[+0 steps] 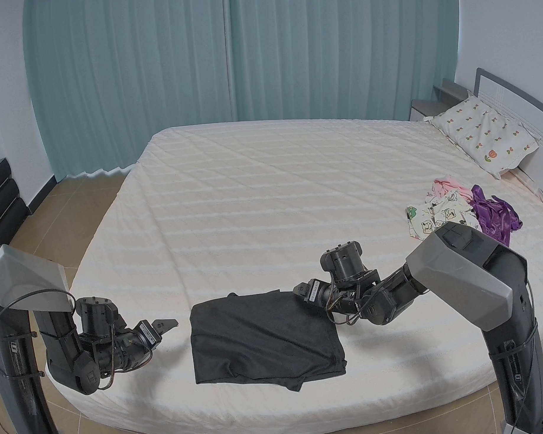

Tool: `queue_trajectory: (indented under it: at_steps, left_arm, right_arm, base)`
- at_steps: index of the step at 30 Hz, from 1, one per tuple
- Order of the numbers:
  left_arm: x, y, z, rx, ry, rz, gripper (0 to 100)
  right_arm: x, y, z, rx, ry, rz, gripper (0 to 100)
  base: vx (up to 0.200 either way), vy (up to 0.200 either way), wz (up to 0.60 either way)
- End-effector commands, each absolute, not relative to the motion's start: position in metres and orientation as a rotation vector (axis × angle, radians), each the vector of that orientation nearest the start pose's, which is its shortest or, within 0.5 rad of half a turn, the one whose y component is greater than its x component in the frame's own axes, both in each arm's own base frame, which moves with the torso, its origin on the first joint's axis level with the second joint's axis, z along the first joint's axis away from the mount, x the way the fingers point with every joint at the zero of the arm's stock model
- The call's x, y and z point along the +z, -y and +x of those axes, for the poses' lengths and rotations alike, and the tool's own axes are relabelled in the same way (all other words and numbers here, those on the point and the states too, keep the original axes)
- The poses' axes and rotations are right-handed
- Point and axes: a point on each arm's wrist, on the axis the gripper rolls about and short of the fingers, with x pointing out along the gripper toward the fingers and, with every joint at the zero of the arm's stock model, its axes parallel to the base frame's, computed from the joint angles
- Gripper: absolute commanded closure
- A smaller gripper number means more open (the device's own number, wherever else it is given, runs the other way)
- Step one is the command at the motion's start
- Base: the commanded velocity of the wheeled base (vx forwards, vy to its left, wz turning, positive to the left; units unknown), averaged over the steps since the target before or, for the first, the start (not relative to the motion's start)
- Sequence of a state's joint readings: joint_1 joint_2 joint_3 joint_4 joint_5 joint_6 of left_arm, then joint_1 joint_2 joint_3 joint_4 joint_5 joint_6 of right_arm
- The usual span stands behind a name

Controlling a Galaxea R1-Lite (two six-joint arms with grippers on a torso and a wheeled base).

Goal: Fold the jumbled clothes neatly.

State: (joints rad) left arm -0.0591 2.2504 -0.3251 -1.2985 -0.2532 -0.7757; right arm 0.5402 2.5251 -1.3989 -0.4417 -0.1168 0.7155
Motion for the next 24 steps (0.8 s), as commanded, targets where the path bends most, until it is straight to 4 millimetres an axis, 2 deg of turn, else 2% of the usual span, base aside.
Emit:
queue_trajectory:
  at_steps: [1,2,3,7,11,24]
  left_arm:
    - [-0.017,0.023,0.280,-0.045,-0.715,-0.804,0]
    - [-0.017,0.023,0.280,-0.045,-0.715,-0.804,0]
    - [-0.017,0.023,0.280,-0.045,-0.717,-0.804,0]
    - [-0.018,0.025,0.279,-0.050,-0.724,-0.802,0]
    - [-0.018,0.026,0.278,-0.055,-0.728,-0.800,0]
    - [-0.019,0.026,0.278,-0.051,-0.732,-0.800,0]
  right_arm:
    - [-0.032,-0.238,0.409,0.139,-0.767,0.458,0]
    - [-0.032,-0.238,0.410,0.139,-0.767,0.458,0]
    - [-0.035,-0.237,0.414,0.133,-0.758,0.465,100]
    - [-0.032,-0.232,0.424,0.100,-0.725,0.500,100]
    - [-0.037,-0.229,0.427,0.079,-0.725,0.522,100]
    - [-0.029,-0.217,0.438,0.031,-0.660,0.598,100]
  base:
    - [0.000,0.000,0.00]
    - [0.000,0.000,0.00]
    - [0.000,0.000,0.00]
    - [0.000,0.000,0.00]
    - [0.000,0.000,0.00]
    - [0.000,0.000,0.00]
